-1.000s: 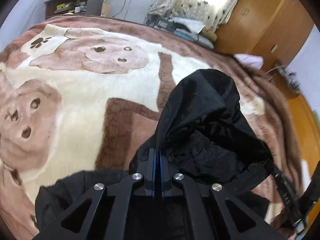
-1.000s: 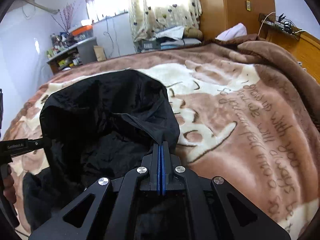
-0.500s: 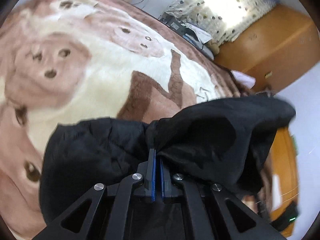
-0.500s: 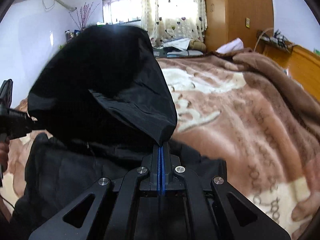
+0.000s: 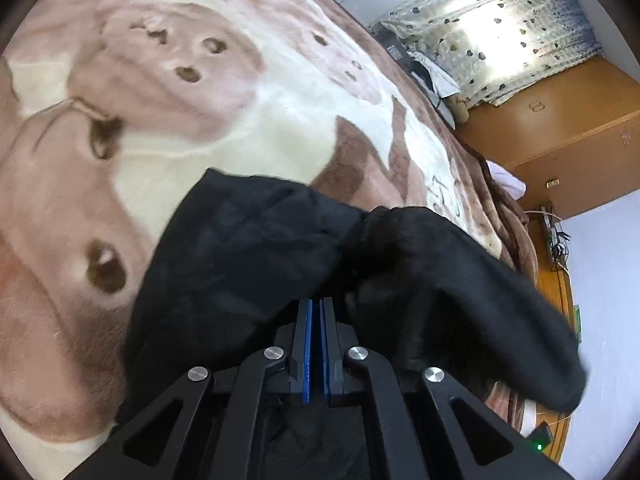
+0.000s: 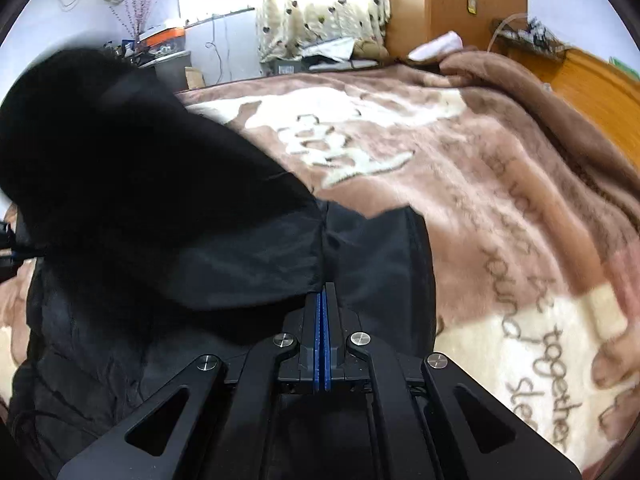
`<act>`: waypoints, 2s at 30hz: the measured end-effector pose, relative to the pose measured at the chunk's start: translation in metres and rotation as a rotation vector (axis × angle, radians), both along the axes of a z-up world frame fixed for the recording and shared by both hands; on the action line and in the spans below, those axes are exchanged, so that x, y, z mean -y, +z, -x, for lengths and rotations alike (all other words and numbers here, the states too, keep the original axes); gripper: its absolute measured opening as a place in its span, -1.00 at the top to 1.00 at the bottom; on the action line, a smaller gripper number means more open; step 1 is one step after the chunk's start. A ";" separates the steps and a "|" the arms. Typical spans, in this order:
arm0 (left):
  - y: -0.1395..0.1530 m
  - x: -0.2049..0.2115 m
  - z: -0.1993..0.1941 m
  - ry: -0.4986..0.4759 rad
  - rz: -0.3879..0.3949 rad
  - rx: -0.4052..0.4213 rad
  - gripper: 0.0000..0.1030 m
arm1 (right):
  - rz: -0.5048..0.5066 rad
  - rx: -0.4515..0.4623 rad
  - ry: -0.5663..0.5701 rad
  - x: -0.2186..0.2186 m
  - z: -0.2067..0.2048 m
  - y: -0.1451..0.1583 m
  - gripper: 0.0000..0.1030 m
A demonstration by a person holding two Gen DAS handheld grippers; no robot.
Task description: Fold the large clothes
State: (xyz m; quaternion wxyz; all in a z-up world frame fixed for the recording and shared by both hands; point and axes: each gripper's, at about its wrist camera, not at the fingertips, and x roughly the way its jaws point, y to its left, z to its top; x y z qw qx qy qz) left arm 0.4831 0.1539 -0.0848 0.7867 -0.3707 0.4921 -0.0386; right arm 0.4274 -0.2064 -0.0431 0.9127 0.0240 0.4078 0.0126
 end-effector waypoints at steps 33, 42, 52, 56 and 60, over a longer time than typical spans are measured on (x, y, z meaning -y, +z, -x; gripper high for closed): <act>0.033 0.054 0.020 -0.176 0.020 0.019 0.67 | -0.571 -0.057 0.155 -0.022 0.017 0.019 0.89; 0.004 0.050 0.063 -0.234 -0.128 -0.024 0.88 | -0.387 -0.171 0.199 -0.030 0.035 -0.006 0.90; 0.016 0.063 0.066 -0.280 -0.323 0.006 0.63 | -0.147 -0.175 0.166 -0.044 0.036 -0.008 0.32; 0.048 0.061 0.085 -0.277 -0.390 0.085 -0.20 | -0.106 -0.096 0.180 -0.036 0.051 0.025 0.10; 0.085 0.077 0.088 -0.289 -0.486 0.203 -0.42 | 0.027 0.033 0.185 -0.046 0.053 0.059 -0.01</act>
